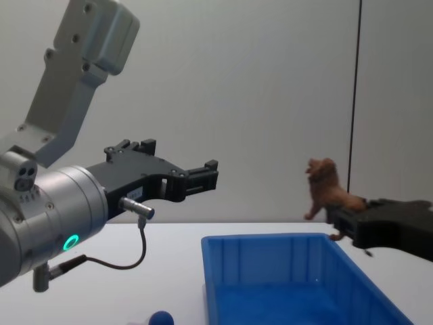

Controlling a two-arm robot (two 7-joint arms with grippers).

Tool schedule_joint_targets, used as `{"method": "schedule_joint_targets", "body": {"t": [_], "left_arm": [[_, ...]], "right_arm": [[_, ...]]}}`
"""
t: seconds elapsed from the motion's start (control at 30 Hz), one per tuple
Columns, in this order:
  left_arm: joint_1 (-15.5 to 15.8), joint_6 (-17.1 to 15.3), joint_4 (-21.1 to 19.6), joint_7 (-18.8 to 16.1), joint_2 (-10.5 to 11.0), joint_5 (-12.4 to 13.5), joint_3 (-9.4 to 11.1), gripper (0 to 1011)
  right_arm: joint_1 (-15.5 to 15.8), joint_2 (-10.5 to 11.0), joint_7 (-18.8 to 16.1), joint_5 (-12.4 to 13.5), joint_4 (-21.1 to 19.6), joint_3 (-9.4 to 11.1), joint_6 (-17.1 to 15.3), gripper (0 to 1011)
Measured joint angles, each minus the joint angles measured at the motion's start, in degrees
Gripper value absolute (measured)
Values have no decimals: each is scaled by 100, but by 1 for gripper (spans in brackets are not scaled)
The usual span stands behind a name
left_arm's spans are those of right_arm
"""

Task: Pick up the two dolls from the table and place them into the box.

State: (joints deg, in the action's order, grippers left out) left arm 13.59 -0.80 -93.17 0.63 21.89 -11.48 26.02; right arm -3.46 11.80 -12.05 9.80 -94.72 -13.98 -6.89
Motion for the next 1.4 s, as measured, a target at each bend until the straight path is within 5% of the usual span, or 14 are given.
{"method": "schedule_joint_targets", "body": {"t": [0.17,0.43,0.83,1.4], "left_arm": [[0,0,0,0,0,0,0,1001],[0,0,0,0,0,0,0,1001],[0,0,0,0,0,0,0,1001],[0,0,0,0,0,0,0,1001]], "right_arm": [[-182,-120,-167,-37,196,-60,-20,375],[-415,-265,-251,-145,494,-122,-52,662],[-395,-267,110,-282,538,-104,63,998],[135,76,932,-89,97,164,216,1001]]}}
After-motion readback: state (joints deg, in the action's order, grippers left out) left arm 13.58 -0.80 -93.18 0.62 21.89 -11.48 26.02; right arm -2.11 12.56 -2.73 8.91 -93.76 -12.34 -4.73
